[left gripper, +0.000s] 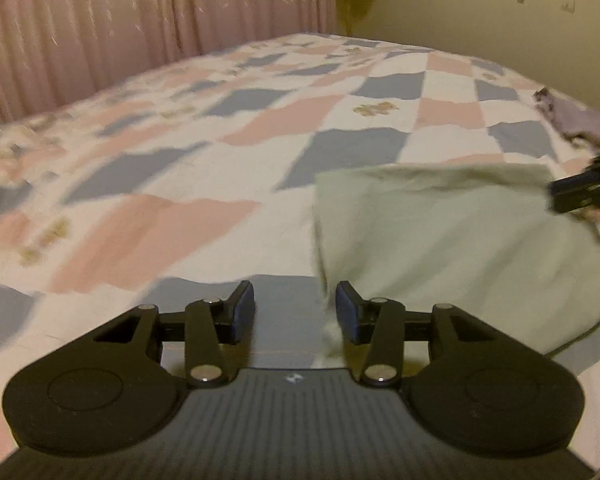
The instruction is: Fold clothes
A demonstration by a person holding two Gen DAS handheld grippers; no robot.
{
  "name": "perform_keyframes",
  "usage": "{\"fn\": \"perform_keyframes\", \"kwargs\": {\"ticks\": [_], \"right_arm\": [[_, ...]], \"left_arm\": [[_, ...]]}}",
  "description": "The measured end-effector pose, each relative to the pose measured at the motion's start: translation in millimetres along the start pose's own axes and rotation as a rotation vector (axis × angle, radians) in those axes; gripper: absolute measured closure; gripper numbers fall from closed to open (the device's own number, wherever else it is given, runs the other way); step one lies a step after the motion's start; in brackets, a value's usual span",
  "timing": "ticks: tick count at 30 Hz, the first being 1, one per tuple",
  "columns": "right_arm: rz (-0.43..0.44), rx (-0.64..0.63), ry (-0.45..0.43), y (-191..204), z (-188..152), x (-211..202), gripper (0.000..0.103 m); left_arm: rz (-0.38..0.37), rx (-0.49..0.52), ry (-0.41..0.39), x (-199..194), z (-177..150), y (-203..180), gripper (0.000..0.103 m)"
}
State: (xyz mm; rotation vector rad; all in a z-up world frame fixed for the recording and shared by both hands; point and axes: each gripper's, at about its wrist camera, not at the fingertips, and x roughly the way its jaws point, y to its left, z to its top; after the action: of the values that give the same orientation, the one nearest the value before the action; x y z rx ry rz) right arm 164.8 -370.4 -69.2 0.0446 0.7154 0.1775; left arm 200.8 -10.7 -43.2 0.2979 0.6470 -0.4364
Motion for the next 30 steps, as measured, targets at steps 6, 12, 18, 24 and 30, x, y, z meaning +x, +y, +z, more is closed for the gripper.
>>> {"fn": "perform_keyframes", "kwargs": {"ticks": [6,12,18,24,30], "right_arm": [[-0.057,0.002,-0.015,17.8,-20.5,-44.7,0.076],[0.021,-0.253,0.006,98.9,-39.7,-52.1,0.076],[0.005,-0.318,0.081,110.2,-52.6,-24.8,0.077],[-0.117,-0.287,0.137,81.8,-64.2,-50.7,0.066],[-0.127,-0.468,0.062,132.4,-59.7,-45.1,0.061]], "left_arm": [[0.032,0.127,-0.051,-45.8,-3.6,-6.4,0.064],[-0.142,0.510,-0.081,-64.0,-32.0,-72.5,0.050],[-0.114,0.639,-0.013,-36.9,-52.2,-86.7,0.049],[-0.042,0.708,-0.062,-55.8,-57.4,-74.9,0.051],[-0.056,0.942,-0.123,-51.3,-70.9,-110.0,0.050]]}}
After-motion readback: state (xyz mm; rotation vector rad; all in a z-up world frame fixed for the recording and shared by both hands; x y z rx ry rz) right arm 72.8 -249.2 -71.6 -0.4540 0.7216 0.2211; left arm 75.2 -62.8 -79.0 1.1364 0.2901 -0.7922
